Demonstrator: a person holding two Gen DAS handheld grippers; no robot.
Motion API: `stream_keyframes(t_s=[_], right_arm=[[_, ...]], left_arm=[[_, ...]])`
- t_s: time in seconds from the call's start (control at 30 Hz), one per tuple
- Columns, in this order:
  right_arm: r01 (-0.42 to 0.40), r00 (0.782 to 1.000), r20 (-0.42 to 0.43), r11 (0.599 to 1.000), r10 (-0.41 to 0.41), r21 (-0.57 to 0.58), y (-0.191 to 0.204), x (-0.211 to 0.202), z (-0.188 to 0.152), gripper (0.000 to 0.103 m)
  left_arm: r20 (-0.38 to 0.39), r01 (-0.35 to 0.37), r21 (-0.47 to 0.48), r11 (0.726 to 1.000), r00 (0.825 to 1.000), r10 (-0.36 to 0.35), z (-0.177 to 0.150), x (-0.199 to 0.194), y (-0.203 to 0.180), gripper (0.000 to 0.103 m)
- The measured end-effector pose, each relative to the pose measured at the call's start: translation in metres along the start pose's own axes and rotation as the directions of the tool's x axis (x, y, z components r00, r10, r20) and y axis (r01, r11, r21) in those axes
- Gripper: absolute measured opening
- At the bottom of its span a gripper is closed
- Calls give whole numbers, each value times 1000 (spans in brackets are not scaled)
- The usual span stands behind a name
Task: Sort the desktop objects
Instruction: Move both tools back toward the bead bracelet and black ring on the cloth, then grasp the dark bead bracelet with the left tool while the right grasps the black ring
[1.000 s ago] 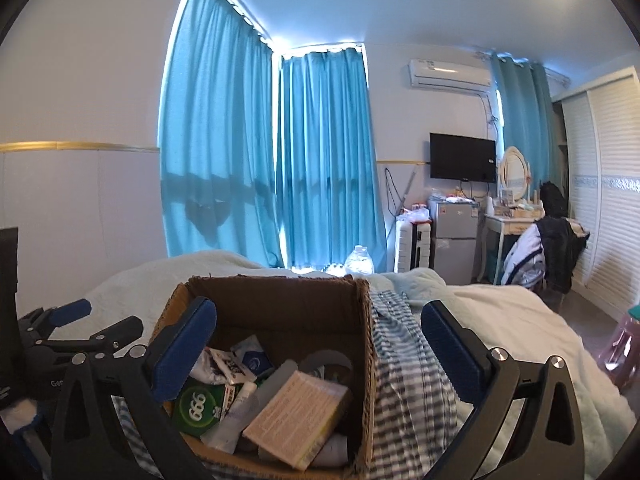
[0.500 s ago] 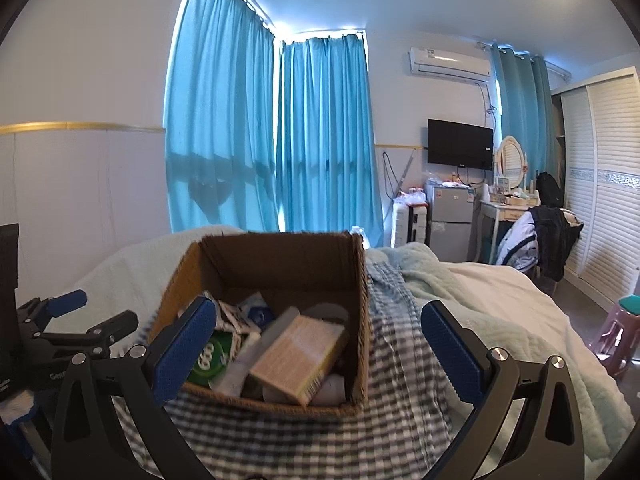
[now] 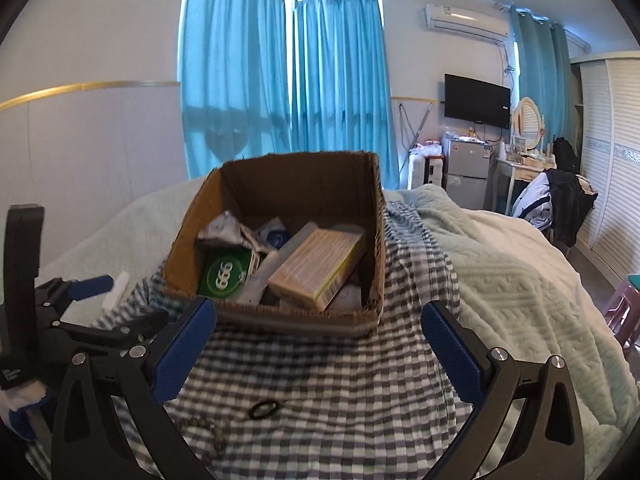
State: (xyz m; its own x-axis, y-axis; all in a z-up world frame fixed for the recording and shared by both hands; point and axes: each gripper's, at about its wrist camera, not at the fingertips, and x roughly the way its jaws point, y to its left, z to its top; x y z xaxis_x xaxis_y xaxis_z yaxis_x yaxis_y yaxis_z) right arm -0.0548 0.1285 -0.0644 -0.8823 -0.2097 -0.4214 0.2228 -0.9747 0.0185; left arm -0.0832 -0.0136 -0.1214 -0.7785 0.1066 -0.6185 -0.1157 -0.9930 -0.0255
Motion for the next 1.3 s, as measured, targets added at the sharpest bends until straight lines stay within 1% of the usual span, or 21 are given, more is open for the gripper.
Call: stream_keyframes(t_s=[0.17, 0.2, 0.27, 0.33, 0.4, 0.43, 0.47, 0.53, 0.6, 0.63, 0.67, 0.8, 0.87, 0.93, 0.97, 1.07, 1.1, 1.13, 1.17, 1.23, 1.3], right_arm=[[-17, 999, -35, 1000, 17, -11, 3, 4, -9, 103], [-24, 999, -44, 1000, 23, -12, 3, 7, -11, 102], [-35, 997, -76, 999, 34, -13, 3, 14, -15, 99], [-47, 993, -111, 999, 46, -13, 4, 22, -21, 96], [-46, 988, -149, 999, 42, -24, 6, 31, -27, 90], [-42, 985, -170, 999, 37, -32, 8, 36, -31, 87], [-41, 980, -195, 999, 33, -35, 9, 43, -34, 82], [-46, 970, -241, 998, 37, -34, 10, 55, -40, 77], [-54, 962, -271, 998, 43, -34, 13, 64, -44, 72], [-59, 957, -287, 998, 47, -36, 14, 68, -47, 71], [-66, 951, -305, 997, 51, -39, 17, 74, -50, 70], [-99, 925, -372, 994, 75, -48, 25, 95, -61, 70], [-120, 906, -414, 992, 88, -50, 30, 109, -67, 70], [-129, 890, -447, 990, 88, -62, 35, 121, -73, 70], [-134, 880, -466, 989, 87, -69, 37, 127, -77, 70], [-149, 851, -519, 985, 83, -86, 42, 144, -87, 70], [-158, 835, -543, 983, 84, -91, 45, 149, -91, 70], [-175, 815, -573, 980, 90, -94, 48, 156, -97, 70], [-184, 797, -598, 977, 83, -110, 51, 162, -102, 71], [-185, 789, -612, 971, 56, -150, 57, 168, -108, 69], [-180, 792, -609, 969, 41, -168, 59, 167, -108, 53]], left_arm=[[-99, -15, 38, 999, 995, 19, -19, 18, -8, 103], [-125, -10, 49, 999, 992, 16, -22, 23, -10, 103], [-150, 4, 62, 998, 989, 6, -26, 27, -12, 103], [-185, 1, 67, 998, 983, 11, -29, 33, -12, 103], [-250, 5, 79, 997, 968, 15, -35, 43, -12, 103], [-287, 9, 89, 996, 958, 17, -40, 49, -12, 103], [-318, 13, 97, 995, 948, 18, -45, 54, -12, 103], [-388, 11, 109, 994, 921, 32, -58, 66, -11, 103], [-426, 17, 117, 993, 904, 35, -64, 72, -13, 103], [-445, 18, 122, 992, 895, 39, -66, 76, -13, 103], [-459, 18, 126, 992, 887, 42, -69, 79, -14, 103], [-531, 27, 125, 992, 846, 44, -78, 95, -14, 102], [-558, 33, 119, 992, 829, 39, -81, 101, -13, 92], [-579, 44, 100, 994, 815, 22, -84, 107, -11, 92], [-583, 54, 90, 995, 813, 8, -84, 108, -10, 92], [-602, 80, 39, 996, 797, -40, -86, 114, -3, 92], [-608, 83, 34, 996, 793, -45, -87, 115, -2, 91], [-612, 84, 36, 996, 790, -44, -88, 116, -2, 90], [-612, 85, 41, 996, 789, -42, -88, 117, -3, 87], [-606, 95, 55, 994, 794, -42, -88, 115, -7, 83], [-601, 103, 60, 993, 798, -46, -89, 113, -8, 80]])
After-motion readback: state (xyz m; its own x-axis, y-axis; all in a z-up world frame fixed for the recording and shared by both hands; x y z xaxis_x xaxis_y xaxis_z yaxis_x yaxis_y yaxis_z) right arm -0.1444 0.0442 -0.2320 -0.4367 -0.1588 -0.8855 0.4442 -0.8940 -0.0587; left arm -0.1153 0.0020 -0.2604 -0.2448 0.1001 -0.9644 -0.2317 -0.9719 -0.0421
